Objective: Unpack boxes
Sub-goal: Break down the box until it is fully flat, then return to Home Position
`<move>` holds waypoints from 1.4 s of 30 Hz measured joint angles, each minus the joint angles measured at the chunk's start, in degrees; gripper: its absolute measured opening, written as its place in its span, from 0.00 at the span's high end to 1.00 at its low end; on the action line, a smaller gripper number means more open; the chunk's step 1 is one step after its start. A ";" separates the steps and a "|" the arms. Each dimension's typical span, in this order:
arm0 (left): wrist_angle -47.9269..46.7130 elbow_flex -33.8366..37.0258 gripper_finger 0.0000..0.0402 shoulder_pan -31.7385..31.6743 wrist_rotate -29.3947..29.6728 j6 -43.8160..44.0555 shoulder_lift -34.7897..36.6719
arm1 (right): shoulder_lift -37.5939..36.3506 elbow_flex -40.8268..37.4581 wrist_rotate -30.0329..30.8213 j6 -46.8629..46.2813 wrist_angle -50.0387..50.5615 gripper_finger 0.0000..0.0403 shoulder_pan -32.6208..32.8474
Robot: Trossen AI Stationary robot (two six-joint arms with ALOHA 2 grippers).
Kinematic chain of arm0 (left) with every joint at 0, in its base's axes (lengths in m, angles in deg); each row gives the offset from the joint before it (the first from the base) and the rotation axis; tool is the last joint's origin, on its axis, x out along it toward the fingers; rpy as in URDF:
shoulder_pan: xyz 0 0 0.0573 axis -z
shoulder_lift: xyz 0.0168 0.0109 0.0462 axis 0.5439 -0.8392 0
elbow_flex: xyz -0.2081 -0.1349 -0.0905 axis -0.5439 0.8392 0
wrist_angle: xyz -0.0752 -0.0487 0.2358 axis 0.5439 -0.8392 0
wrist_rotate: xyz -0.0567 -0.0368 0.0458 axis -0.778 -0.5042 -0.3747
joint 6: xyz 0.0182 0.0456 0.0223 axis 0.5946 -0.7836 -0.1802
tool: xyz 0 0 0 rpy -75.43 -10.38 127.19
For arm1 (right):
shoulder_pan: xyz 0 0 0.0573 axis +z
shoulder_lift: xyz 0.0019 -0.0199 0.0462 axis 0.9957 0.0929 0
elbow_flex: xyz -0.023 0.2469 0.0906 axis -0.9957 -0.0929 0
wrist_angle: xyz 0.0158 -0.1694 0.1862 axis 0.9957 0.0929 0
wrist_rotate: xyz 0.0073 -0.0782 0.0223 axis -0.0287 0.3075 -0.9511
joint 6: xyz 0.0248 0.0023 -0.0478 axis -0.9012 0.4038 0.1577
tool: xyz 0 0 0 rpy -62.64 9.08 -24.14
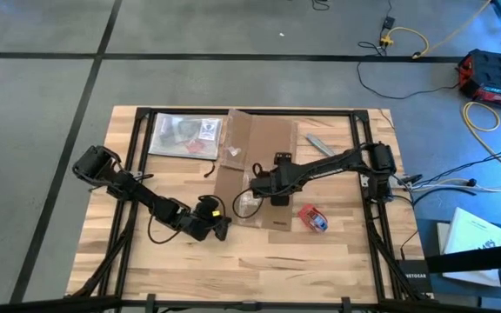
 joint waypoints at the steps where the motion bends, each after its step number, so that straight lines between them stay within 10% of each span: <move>1: 1.53 0.00 1.00 0.00 -0.01 -2.37 0.00 | -0.71 0.08 0.77 -0.33 0.09 0.09 0.41; 15: 9.34 -2.34 1.00 -3.52 -0.14 -45.63 6.91 | -18.12 -4.63 -0.04 -0.09 -19.13 0.09 4.47; 28: 1.67 -2.29 1.00 -12.15 0.04 -60.77 26.11 | -28.73 -9.19 -4.01 -2.88 -18.18 0.10 4.34; 42: -14.37 -1.82 1.00 -13.74 0.05 -61.85 39.17 | -40.81 -9.38 -7.45 -4.27 -20.88 0.55 3.31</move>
